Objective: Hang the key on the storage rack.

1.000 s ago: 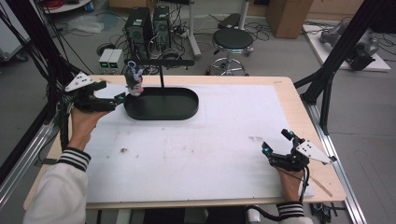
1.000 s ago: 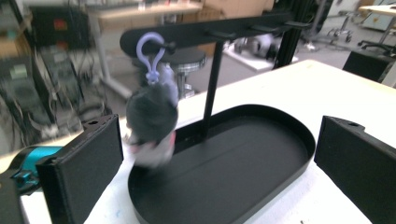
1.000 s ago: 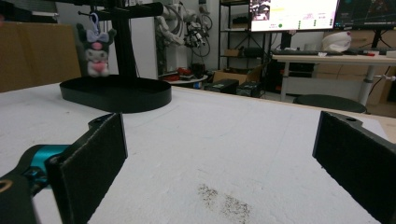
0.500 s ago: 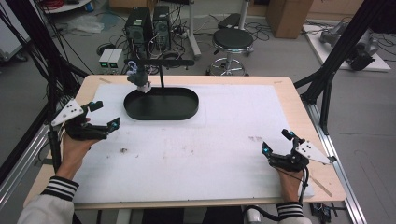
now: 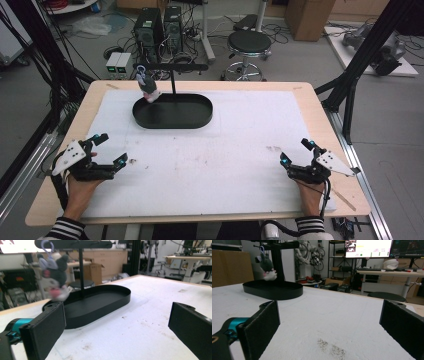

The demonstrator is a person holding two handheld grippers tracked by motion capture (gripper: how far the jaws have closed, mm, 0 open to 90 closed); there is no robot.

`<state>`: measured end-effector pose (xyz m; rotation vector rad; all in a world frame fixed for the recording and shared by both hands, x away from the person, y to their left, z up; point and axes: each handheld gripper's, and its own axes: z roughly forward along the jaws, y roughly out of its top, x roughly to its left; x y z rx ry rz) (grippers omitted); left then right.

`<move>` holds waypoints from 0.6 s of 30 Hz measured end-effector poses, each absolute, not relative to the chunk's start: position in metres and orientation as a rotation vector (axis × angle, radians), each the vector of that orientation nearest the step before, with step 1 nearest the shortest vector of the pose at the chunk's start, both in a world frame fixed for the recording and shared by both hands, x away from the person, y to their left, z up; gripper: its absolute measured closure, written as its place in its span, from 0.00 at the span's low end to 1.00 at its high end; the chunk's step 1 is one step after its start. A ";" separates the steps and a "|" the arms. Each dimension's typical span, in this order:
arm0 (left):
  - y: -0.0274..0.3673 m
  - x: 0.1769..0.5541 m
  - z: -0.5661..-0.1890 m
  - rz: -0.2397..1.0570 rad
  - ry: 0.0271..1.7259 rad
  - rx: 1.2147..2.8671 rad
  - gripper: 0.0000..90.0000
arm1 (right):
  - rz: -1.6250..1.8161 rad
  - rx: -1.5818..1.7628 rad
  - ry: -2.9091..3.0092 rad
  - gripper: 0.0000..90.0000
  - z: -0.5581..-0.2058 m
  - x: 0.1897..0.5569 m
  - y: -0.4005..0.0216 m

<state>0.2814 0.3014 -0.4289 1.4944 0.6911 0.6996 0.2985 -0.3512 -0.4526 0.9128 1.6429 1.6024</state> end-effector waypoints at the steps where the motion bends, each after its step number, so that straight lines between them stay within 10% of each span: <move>1: 0.303 0.280 -0.432 0.693 0.698 1.491 0.02 | 1.602 0.912 1.643 0.02 -0.453 0.298 -0.351; 18: 0.311 0.274 -0.452 0.683 0.746 1.454 0.02 | 1.602 0.905 1.643 0.02 -0.453 0.298 -0.351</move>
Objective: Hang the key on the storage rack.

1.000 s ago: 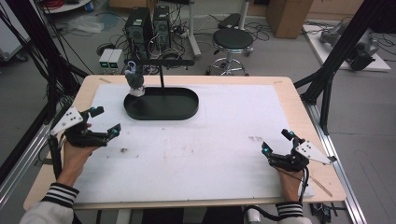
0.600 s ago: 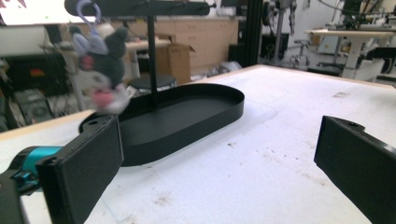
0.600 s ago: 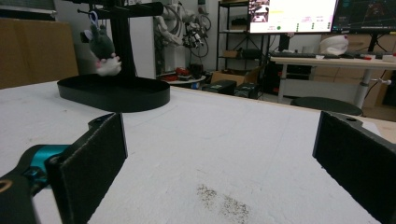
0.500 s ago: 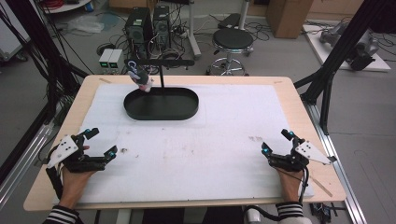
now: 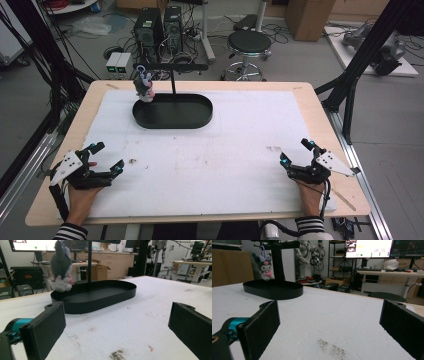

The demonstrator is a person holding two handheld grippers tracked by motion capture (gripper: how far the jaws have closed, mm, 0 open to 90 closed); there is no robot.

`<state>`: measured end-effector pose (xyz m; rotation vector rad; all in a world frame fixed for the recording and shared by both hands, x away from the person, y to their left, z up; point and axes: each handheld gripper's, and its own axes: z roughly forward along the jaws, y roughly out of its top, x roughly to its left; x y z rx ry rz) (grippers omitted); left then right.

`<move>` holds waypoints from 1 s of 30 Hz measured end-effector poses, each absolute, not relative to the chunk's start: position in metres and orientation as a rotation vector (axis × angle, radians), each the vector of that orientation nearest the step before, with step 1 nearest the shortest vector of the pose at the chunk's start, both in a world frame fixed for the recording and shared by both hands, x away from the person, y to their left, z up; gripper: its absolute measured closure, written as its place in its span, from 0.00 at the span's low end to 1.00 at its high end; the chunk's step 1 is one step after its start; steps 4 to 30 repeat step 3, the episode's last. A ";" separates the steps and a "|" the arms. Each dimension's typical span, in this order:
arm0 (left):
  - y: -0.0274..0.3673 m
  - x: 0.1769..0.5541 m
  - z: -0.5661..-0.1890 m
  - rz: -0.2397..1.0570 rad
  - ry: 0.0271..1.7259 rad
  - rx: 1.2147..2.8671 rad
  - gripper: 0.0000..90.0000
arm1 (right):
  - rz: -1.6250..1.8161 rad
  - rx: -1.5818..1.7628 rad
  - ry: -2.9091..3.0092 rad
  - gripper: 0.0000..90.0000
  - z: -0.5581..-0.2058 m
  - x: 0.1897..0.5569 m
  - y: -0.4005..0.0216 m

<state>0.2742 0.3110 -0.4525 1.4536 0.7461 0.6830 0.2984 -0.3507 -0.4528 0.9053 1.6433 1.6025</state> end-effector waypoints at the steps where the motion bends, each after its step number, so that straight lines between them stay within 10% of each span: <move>1: 0.311 0.274 -0.452 0.680 0.751 1.451 0.02 | 1.603 0.907 1.644 0.02 -0.453 0.298 -0.351; 30: 0.312 0.274 -0.453 0.682 0.744 1.450 0.02 | 1.603 0.913 1.641 0.02 -0.453 0.299 -0.351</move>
